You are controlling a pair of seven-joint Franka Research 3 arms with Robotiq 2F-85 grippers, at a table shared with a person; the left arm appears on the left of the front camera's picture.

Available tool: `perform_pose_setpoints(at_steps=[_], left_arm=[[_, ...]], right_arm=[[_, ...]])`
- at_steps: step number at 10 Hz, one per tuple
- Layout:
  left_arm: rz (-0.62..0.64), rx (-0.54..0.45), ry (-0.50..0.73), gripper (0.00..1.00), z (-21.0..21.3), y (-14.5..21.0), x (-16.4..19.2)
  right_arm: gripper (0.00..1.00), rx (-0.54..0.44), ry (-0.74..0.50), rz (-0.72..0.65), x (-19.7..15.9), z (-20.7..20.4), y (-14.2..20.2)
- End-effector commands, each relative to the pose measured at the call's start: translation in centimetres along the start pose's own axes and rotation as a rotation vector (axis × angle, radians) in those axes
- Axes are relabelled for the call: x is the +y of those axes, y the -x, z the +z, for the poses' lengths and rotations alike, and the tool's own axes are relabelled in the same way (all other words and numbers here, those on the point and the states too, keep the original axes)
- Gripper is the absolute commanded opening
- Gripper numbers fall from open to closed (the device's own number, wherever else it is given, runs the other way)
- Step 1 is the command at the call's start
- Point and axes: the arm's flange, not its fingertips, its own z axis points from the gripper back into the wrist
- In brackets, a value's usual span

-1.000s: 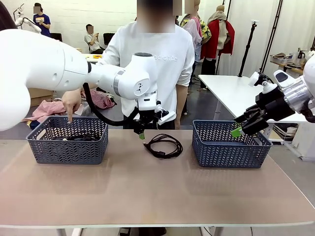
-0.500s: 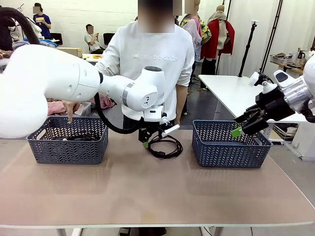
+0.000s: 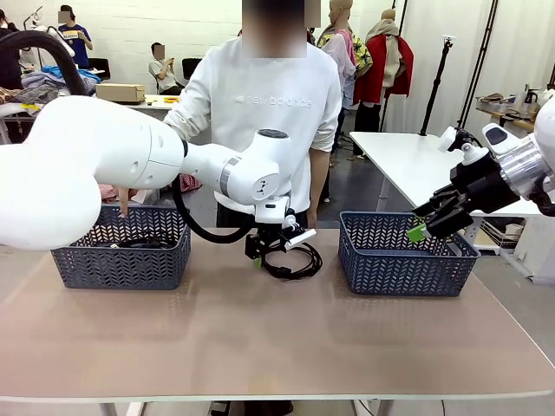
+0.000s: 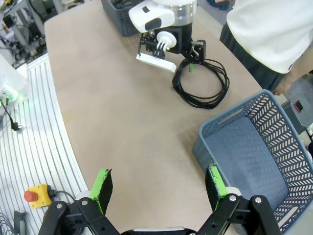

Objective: Organize the cables according to human instructions.
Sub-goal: Pick up a bundle of cables and place it in the basket indicated by the human.

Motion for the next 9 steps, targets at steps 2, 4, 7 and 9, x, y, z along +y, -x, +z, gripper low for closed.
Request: perform_pose_setpoints(at_steps=[2,4,7,9], left_arm=[[-0.015,0.001,0.028,1.0,-1.1,0.8,0.9],[-0.011,-0.012,0.037,1.0,-2.0,0.9,0.9],[-0.008,-0.026,0.048,1.0,-2.7,1.3,0.9],[0.001,-0.037,0.069,0.9,-3.3,1.7,0.9]], right_arm=[[1.0,-0.035,-0.015,0.015,-0.3,-0.2,0.1],[1.0,-0.035,-0.015,0.015,-0.3,-0.2,0.1],[1.0,-0.035,-0.015,0.015,-0.3,-0.2,0.1],[1.0,-0.035,-0.015,0.015,-0.3,-0.2,0.1]])
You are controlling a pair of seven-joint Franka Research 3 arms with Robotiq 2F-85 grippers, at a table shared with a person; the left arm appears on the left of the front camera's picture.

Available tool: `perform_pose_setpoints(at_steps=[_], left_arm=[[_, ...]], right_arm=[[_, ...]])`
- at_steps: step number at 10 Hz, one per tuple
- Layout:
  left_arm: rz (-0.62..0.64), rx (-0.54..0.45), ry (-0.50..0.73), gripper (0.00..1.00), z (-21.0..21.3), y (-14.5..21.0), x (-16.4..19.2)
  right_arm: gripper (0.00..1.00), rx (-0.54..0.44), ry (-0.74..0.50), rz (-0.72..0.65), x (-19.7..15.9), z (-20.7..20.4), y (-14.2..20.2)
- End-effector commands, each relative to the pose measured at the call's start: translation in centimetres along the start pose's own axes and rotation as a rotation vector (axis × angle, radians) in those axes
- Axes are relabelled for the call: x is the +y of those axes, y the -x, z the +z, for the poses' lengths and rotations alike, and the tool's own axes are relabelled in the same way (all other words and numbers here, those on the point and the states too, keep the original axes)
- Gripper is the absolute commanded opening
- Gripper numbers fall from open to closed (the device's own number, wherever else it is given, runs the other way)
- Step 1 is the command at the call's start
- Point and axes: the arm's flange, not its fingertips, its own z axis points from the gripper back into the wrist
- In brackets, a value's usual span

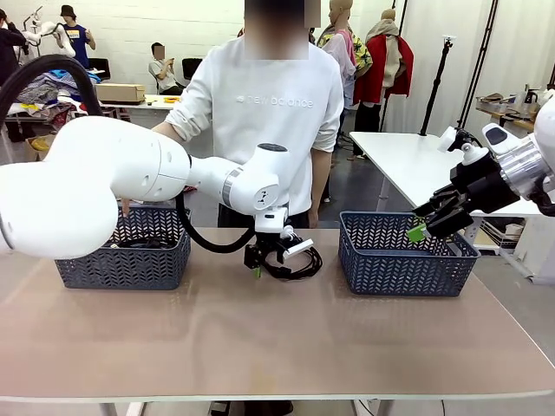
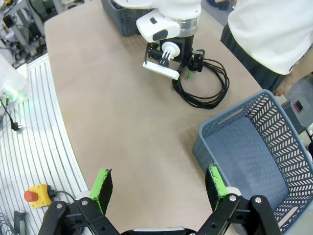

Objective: Organize the cables according to human instructions.
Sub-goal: Pick up a bundle of cables and place it in the basket indicated by the human.

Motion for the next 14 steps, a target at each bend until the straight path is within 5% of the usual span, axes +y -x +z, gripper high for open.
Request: perform_pose_setpoints(at_steps=[1,9,14], left_arm=[[-0.011,-0.013,0.021,0.82,0.2,0.8,0.7],[-0.002,-0.011,0.03,0.05,-0.1,1.2,0.8],[0.002,0.013,0.026,0.0,2.1,0.5,-0.1]], right_arm=[[1.0,-0.035,-0.015,0.015,-0.3,-0.2,0.1],[1.0,-0.035,-0.015,0.015,-0.3,-0.2,0.1],[1.0,-0.035,-0.015,0.015,-0.3,-0.2,0.1]])
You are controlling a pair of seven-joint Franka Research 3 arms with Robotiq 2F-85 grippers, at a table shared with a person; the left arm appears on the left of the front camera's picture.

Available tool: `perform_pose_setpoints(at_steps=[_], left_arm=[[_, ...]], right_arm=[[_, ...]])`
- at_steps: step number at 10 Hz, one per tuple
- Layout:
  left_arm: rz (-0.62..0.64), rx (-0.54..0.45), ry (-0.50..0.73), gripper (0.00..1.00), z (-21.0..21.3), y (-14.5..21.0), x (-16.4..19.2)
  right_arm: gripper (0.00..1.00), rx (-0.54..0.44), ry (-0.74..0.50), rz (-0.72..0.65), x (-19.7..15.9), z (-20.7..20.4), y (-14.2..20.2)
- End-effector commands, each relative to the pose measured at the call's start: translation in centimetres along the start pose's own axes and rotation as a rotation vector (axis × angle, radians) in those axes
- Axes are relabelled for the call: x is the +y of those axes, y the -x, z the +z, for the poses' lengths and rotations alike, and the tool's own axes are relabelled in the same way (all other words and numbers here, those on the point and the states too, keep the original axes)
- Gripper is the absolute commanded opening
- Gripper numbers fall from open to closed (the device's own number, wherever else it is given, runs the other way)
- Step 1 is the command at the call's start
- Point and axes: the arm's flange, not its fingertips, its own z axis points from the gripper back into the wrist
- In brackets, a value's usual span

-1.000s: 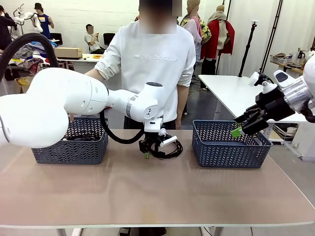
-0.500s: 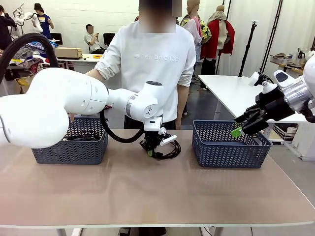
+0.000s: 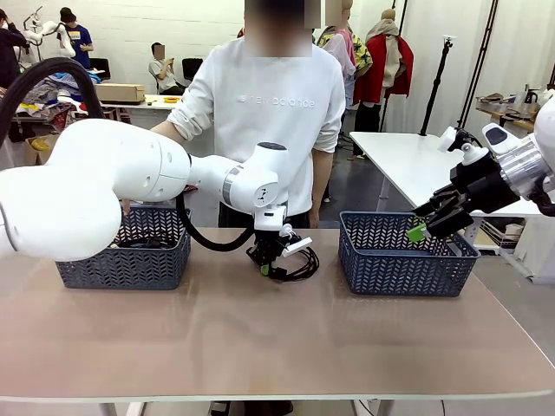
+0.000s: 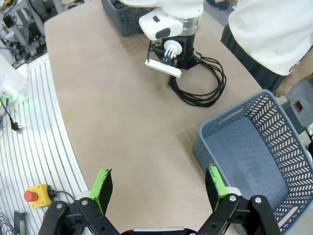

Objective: Organize the cables according to human instructions.
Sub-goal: Pick up a bundle of cables and place it in the basket indicated by the human.

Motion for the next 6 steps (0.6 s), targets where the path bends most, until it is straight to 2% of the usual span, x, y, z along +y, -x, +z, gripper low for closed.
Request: perform_pose_setpoints(at_steps=[1,3,4,6], left_arm=[[0.04,0.047,-0.009,0.0,4.0,-0.3,-1.2],[0.172,0.075,-0.049,0.0,9.0,-0.4,-3.5],[0.243,0.097,-0.031,0.0,11.4,-0.3,-5.1],[0.326,0.069,-0.062,0.0,14.6,1.3,-9.1]], right_arm=[[1.0,-0.035,-0.015,0.015,-0.3,-0.2,0.1],[1.0,-0.035,-0.015,0.015,-0.3,-0.2,0.1],[1.0,-0.035,-0.015,0.015,-0.3,-0.2,0.1],[1.0,-0.035,-0.015,0.015,-0.3,-0.2,0.1]])
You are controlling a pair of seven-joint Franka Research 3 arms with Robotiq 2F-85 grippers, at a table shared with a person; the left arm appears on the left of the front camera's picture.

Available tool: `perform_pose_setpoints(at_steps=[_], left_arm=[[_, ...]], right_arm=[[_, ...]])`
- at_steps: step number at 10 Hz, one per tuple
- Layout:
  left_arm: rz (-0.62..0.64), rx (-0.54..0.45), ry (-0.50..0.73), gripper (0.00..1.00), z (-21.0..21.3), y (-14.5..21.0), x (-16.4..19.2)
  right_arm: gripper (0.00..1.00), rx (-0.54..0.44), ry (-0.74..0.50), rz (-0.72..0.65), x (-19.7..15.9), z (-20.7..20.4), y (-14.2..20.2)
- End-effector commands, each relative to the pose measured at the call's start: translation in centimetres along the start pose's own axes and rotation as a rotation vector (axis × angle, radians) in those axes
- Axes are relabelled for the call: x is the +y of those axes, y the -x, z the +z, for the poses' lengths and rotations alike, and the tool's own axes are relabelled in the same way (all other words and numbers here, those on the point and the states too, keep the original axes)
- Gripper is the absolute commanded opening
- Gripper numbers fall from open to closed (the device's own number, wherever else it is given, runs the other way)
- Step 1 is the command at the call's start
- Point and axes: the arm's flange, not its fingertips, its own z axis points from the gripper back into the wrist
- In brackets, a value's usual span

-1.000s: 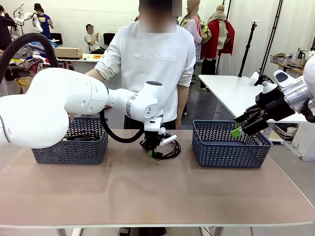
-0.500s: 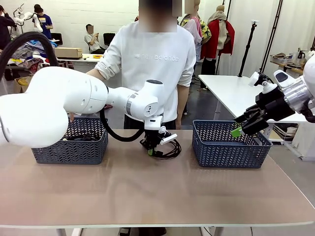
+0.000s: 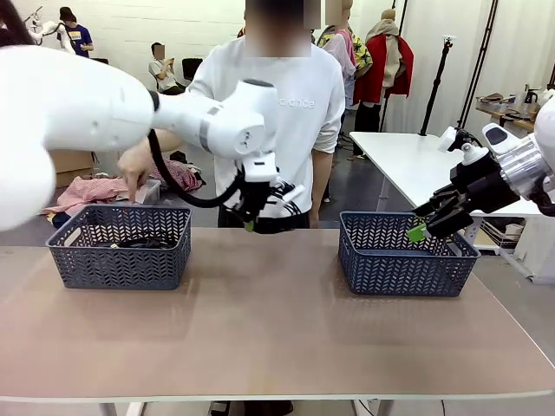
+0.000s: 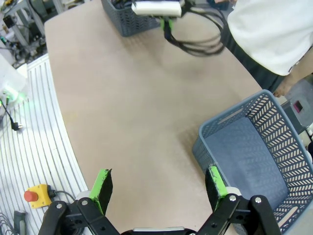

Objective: Organize the cables according to human instructions.
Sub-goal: Pick up a bundle of cables and place it in the basket indicated by the human.

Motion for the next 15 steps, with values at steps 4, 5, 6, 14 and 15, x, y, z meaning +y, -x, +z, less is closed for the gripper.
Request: perform_pose_setpoints(at_steps=[4,5,6,14,15], left_arm=[[0.307,-0.043,-0.046,0.0,3.3,8.9,-11.9],[0.376,-0.042,-0.053,0.0,3.3,10.5,-13.9],[0.437,-0.038,-0.048,0.0,3.3,12.3,-15.8],[0.57,-0.062,-0.049,0.0,1.3,19.1,-17.7],[0.573,-0.062,-0.045,0.0,0.9,19.6,-17.2]], right_arm=[[1.0,-0.035,-0.015,0.015,-0.3,-0.2,0.1],[1.0,-0.035,-0.015,0.015,-0.3,-0.2,0.1],[1.0,-0.035,-0.015,0.015,-0.3,-0.2,0.1],[1.0,-0.035,-0.015,0.015,-0.3,-0.2,0.1],[1.0,-0.035,-0.015,0.015,-0.3,-0.2,0.1]])
